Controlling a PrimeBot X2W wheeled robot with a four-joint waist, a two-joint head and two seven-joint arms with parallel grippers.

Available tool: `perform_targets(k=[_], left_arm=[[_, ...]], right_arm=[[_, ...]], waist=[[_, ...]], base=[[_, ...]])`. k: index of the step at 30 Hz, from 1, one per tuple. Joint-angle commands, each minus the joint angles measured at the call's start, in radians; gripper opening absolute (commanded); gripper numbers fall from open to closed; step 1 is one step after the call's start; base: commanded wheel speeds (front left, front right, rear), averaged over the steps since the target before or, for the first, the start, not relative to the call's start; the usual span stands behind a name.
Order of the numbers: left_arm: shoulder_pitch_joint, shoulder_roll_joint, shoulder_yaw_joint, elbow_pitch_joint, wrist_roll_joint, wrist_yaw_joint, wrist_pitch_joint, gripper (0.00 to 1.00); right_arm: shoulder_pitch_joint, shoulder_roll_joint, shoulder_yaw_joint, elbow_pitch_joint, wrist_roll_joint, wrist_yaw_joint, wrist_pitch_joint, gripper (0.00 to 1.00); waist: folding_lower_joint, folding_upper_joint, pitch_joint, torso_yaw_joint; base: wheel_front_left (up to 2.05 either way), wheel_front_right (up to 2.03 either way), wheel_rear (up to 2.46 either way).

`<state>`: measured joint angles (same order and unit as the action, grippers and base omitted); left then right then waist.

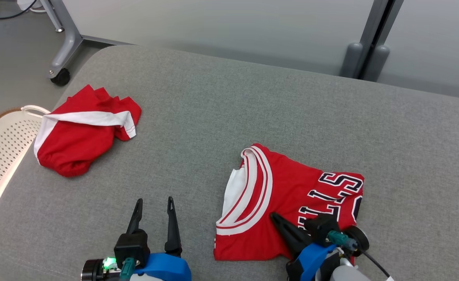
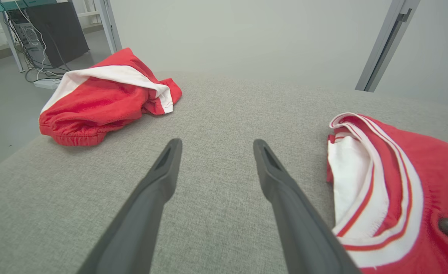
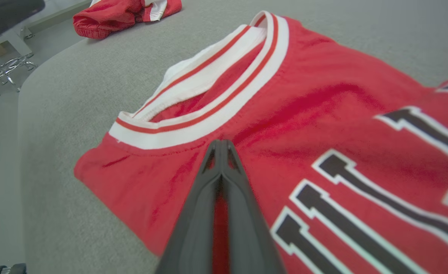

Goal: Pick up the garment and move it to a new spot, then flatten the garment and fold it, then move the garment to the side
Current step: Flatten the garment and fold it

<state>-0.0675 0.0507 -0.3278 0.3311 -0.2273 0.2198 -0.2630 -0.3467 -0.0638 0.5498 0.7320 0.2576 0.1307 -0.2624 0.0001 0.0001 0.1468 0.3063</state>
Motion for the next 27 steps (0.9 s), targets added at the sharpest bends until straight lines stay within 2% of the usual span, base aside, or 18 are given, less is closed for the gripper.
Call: perform_targets(k=[1,4,5,6,11,16,21,27], left_arm=[[0.001,-0.001,0.008,-0.004,0.001,0.006,-0.002,1.0],[0.011,-0.001,0.018,-0.009,0.006,0.006,-0.003,1.0],[0.013,-0.001,0.024,-0.011,0.01,0.004,-0.002,1.0],[0.015,-0.001,0.03,-0.012,0.011,0.002,-0.002,1.0],[0.017,0.0,0.051,-0.014,0.026,-0.006,-0.002,1.0],[0.029,0.0,0.083,-0.01,0.041,-0.006,-0.002,1.0],[0.048,0.0,0.123,0.006,0.057,-0.005,-0.002,1.0],[0.087,0.0,0.164,0.022,0.091,-0.006,-0.002,1.0]], right_arm=[[-0.024,-0.002,-0.02,-0.007,0.008,0.0,-0.003,0.0],[-0.014,0.0,-0.101,-0.042,0.017,0.0,-0.003,0.0],[-0.005,0.001,-0.139,-0.062,0.016,0.0,-0.003,0.38],[0.007,0.002,-0.174,-0.081,0.01,0.0,-0.003,1.0],[0.068,0.006,-0.331,-0.163,-0.023,0.0,-0.003,1.0],[0.123,0.007,-0.437,-0.218,-0.061,0.0,-0.003,1.0],[0.175,0.009,-0.499,-0.251,-0.092,0.0,-0.003,1.0],[0.232,0.012,-0.518,-0.269,-0.117,0.0,-0.003,1.0]], waist=[[-0.0001,-0.0001,-0.003,-0.002],[-0.0001,-0.0001,-0.017,-0.021],[-0.0001,-0.0001,-0.024,-0.033],[-0.0001,-0.0001,-0.03,-0.045],[-0.0001,-0.0001,-0.071,-0.131],[-0.0001,-0.0001,-0.102,-0.222],[-0.0001,-0.0001,-0.128,-0.288],[-0.0001,-0.0001,-0.148,-0.331]], base=[[0.0,0.0,0.0],[0.0,0.0,0.0],[0.0,0.0,0.0],[0.0,0.0,0.0],[0.0,0.0,0.0],[0.0,0.0,0.0],[0.0,0.0,0.0],[0.0,0.0,0.0]])
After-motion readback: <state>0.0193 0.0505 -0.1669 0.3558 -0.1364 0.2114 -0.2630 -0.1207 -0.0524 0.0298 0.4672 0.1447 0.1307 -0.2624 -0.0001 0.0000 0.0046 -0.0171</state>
